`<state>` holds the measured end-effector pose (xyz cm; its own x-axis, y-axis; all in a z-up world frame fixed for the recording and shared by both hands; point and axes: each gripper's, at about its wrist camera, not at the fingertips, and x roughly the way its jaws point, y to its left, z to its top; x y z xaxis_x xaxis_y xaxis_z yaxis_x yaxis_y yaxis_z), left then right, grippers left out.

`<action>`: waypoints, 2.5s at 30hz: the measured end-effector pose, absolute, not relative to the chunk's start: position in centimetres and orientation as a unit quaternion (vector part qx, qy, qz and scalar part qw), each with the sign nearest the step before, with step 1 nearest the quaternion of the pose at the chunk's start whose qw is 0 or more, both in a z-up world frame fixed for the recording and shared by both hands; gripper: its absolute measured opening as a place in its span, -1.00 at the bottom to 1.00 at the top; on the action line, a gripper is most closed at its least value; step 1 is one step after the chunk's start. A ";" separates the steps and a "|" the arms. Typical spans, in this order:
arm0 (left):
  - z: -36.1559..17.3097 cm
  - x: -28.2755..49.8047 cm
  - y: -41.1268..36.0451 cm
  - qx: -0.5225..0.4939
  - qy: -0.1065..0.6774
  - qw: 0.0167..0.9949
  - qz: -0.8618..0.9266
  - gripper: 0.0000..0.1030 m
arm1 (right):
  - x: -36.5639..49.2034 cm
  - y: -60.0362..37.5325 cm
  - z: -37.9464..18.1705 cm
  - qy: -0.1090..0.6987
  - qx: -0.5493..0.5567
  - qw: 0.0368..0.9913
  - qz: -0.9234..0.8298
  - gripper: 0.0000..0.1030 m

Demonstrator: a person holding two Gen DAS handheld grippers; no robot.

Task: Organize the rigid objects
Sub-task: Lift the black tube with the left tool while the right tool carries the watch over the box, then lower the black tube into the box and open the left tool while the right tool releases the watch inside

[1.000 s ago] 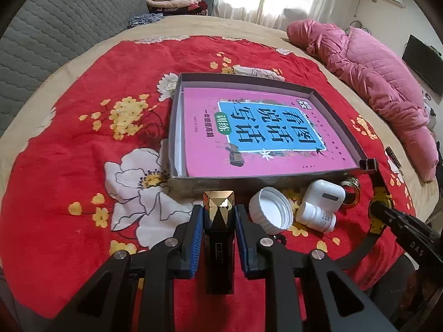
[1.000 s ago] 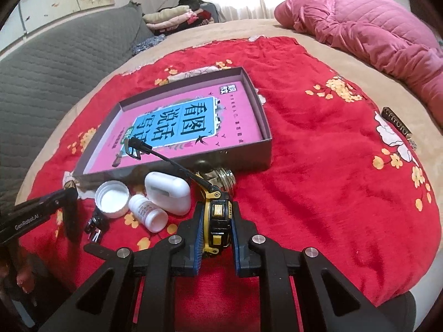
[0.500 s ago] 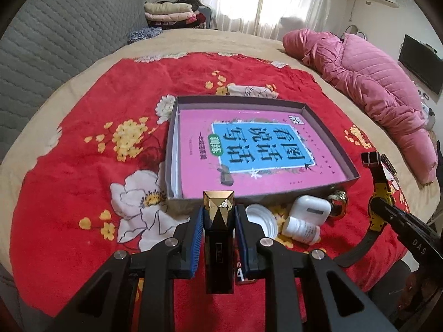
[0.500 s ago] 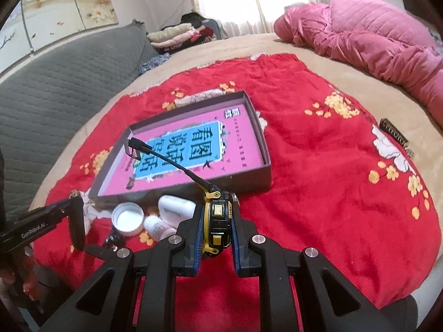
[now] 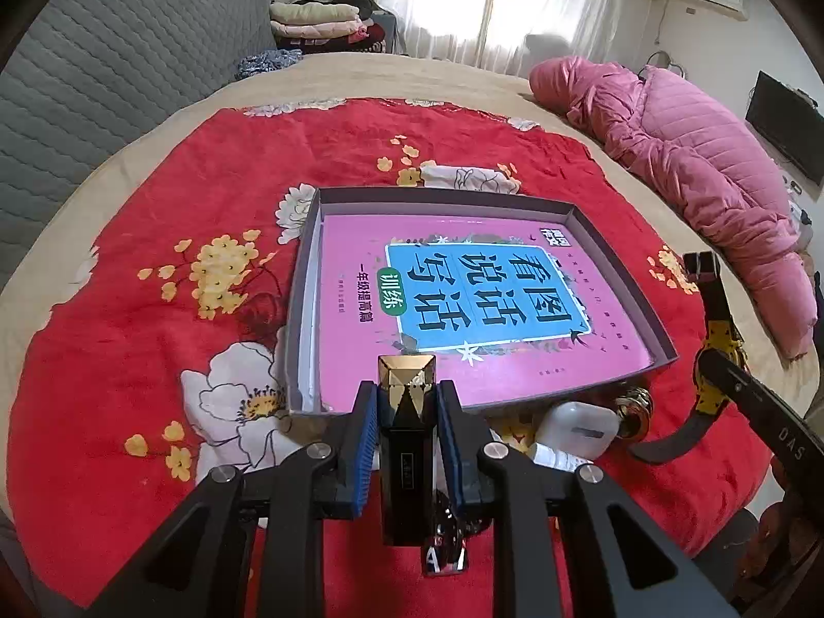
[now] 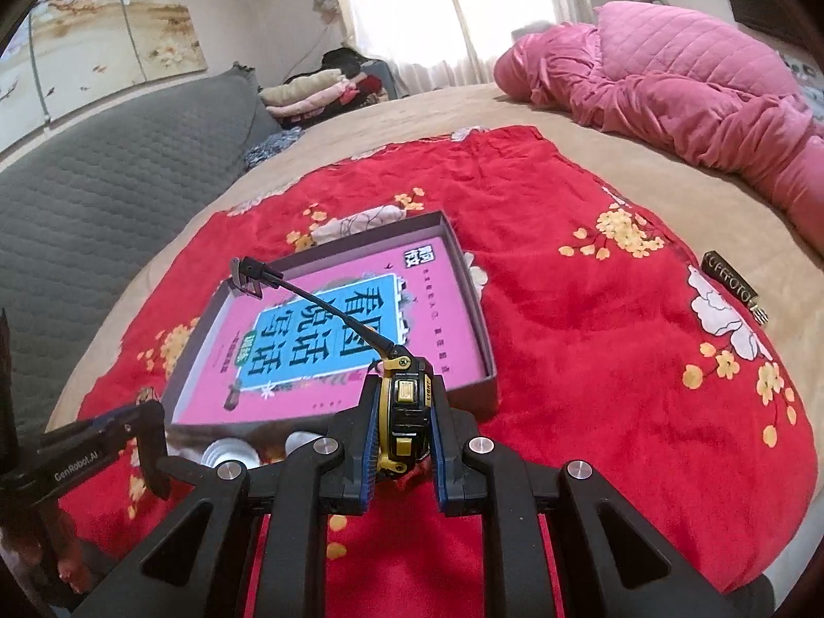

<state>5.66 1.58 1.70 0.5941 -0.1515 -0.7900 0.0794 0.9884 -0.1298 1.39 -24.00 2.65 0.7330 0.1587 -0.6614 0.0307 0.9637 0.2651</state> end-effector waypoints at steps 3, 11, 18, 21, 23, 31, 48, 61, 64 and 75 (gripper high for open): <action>1.4 6.1 1.3 -0.038 0.446 0.892 -0.064 -0.55 | 1.9 -24.1 2.5 0.363 0.129 0.922 0.027 -0.67; 1.2 8.5 1.9 -0.054 0.439 0.895 -0.053 -0.55 | 3.7 -24.0 2.3 0.360 0.116 0.926 0.016 -0.67; 0.7 10.7 1.9 -0.061 0.438 0.896 -0.048 -0.55 | 5.7 -23.9 2.1 0.360 0.109 0.926 0.004 -0.67; 0.3 11.4 1.4 -0.057 0.439 0.896 -0.049 -0.55 | 6.5 -23.8 2.0 0.363 0.109 0.925 -0.001 -0.67; -0.1 11.8 1.2 -0.054 0.442 0.894 -0.050 -0.55 | 7.0 -23.6 1.8 0.368 0.105 0.924 -0.004 -0.67; -2.4 12.4 0.8 -0.039 0.466 0.882 -0.059 -0.56 | 8.3 -22.8 0.9 0.388 0.082 0.918 -0.008 -0.67; -3.2 12.1 1.0 -0.034 0.475 0.877 -0.068 -0.56 | 10.3 -22.2 -1.7 0.457 0.020 0.888 -0.052 -0.67; -3.2 11.8 1.9 -0.036 0.476 0.876 -0.067 -0.56 | 10.2 -22.5 -2.0 0.462 -0.002 0.884 -0.065 -0.64; -3.2 11.9 2.1 -0.041 0.477 0.876 -0.068 -0.56 | 10.0 -23.0 -1.9 0.459 0.015 0.887 -0.057 -0.64; -3.4 11.9 3.7 -0.078 0.481 0.869 -0.083 -0.56 | 9.0 -23.3 -1.1 0.447 0.038 0.893 -0.046 -0.55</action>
